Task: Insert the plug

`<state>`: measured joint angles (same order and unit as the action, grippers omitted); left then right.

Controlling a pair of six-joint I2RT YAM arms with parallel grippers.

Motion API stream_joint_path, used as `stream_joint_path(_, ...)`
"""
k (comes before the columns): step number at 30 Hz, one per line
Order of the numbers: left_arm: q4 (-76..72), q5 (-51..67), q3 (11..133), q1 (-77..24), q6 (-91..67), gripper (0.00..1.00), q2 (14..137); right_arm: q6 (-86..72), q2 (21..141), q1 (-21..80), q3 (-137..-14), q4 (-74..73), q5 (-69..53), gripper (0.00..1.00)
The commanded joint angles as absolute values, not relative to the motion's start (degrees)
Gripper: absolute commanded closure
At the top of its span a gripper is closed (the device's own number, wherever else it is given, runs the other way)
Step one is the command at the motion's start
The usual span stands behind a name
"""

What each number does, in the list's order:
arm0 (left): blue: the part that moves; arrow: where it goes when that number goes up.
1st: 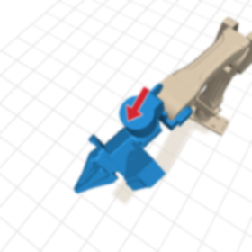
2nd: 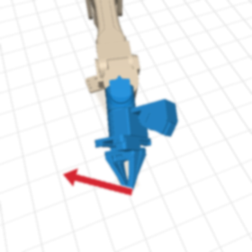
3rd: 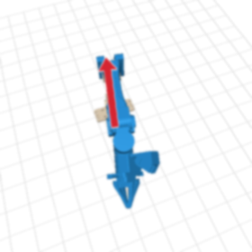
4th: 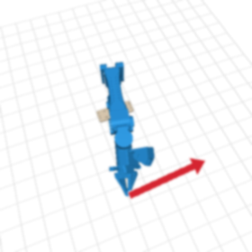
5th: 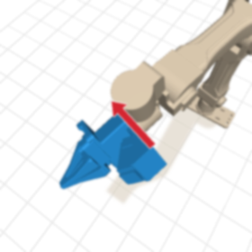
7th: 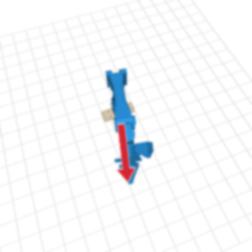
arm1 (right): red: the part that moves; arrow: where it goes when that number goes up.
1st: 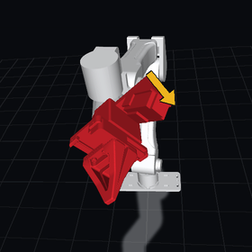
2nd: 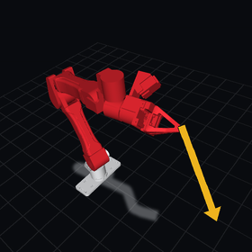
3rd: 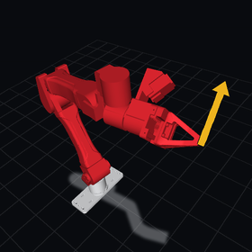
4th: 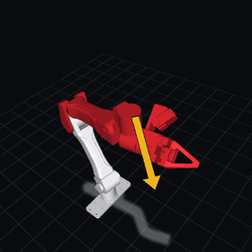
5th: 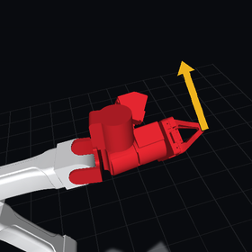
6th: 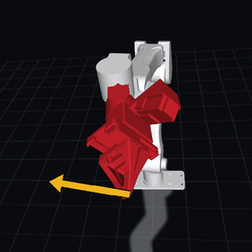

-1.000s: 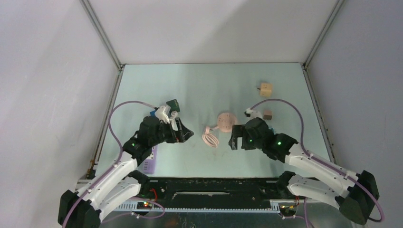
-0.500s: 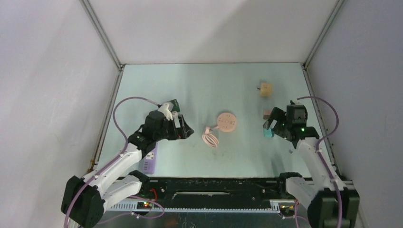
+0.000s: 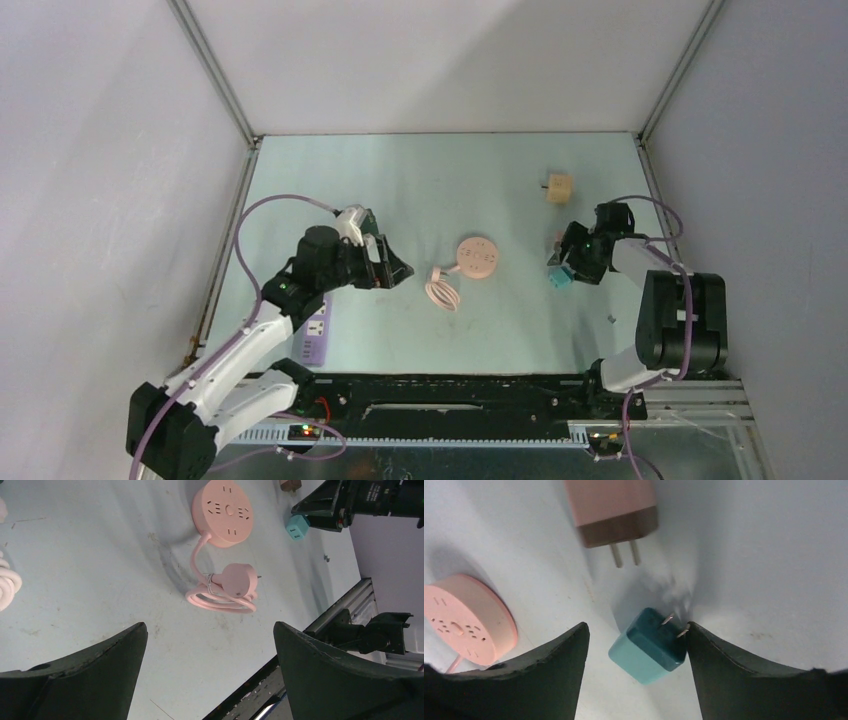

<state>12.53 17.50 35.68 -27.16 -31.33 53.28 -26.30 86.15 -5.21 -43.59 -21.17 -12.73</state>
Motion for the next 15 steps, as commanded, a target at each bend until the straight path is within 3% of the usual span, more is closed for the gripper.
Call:
stream_joint_path(1, 13.43, 16.48, 36.43, -26.89, -28.8, 0.0, 50.84, -25.91, 88.52, -1.54, -44.91, -18.24, -14.26, 0.3)
stream_joint_path(6, 12.92, 18.06, 35.82, -26.89, -27.78, 0.0, 51.97, -27.4, 89.27, 5.19, -44.91, -18.39, -14.01, 0.46)
stream_joint_path(15, 3.75, 27.81, 33.74, -30.83, -28.16, 0.01, 55.02, -33.38, 86.23, 15.32, -38.7, -15.42, -16.23, 0.48)
